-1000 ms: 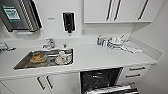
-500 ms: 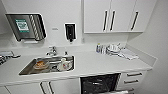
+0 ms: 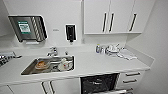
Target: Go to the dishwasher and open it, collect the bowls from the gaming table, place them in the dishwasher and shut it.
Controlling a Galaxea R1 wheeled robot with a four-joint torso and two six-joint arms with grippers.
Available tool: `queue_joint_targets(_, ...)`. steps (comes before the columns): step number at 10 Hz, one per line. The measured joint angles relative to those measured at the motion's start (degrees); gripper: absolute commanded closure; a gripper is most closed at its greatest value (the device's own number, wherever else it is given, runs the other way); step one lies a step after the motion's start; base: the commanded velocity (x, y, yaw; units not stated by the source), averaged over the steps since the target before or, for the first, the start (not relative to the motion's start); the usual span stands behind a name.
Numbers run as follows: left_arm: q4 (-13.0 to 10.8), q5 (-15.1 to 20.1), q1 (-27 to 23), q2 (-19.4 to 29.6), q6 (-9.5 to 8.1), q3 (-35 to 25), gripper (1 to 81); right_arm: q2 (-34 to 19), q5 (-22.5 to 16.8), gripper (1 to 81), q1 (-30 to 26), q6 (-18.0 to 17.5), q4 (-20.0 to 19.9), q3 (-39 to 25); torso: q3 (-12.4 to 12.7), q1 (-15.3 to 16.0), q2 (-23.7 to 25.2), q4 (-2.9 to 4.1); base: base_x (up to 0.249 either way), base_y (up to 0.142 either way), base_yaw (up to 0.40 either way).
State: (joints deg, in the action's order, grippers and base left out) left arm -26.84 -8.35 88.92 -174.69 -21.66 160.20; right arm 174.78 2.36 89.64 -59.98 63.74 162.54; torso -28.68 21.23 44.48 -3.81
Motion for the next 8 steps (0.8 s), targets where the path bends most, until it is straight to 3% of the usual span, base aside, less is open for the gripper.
queue_joint_targets(5,0.00,0.11,-0.11,-0.73,0.09,0.00,1.0,0.00,-0.05,1.0,-0.59,0.02,0.01,0.00,0.39,-6.58,-10.20,0.00,0.000,0.000,0.000)
queue_joint_targets(8,0.00,0.04,-0.26,-0.72,0.20,0.02,1.0,0.00,0.02,1.0,-0.48,0.02,0.01,-0.05,4.52,-10.27,-15.87,0.00,0.000,0.000,0.000)
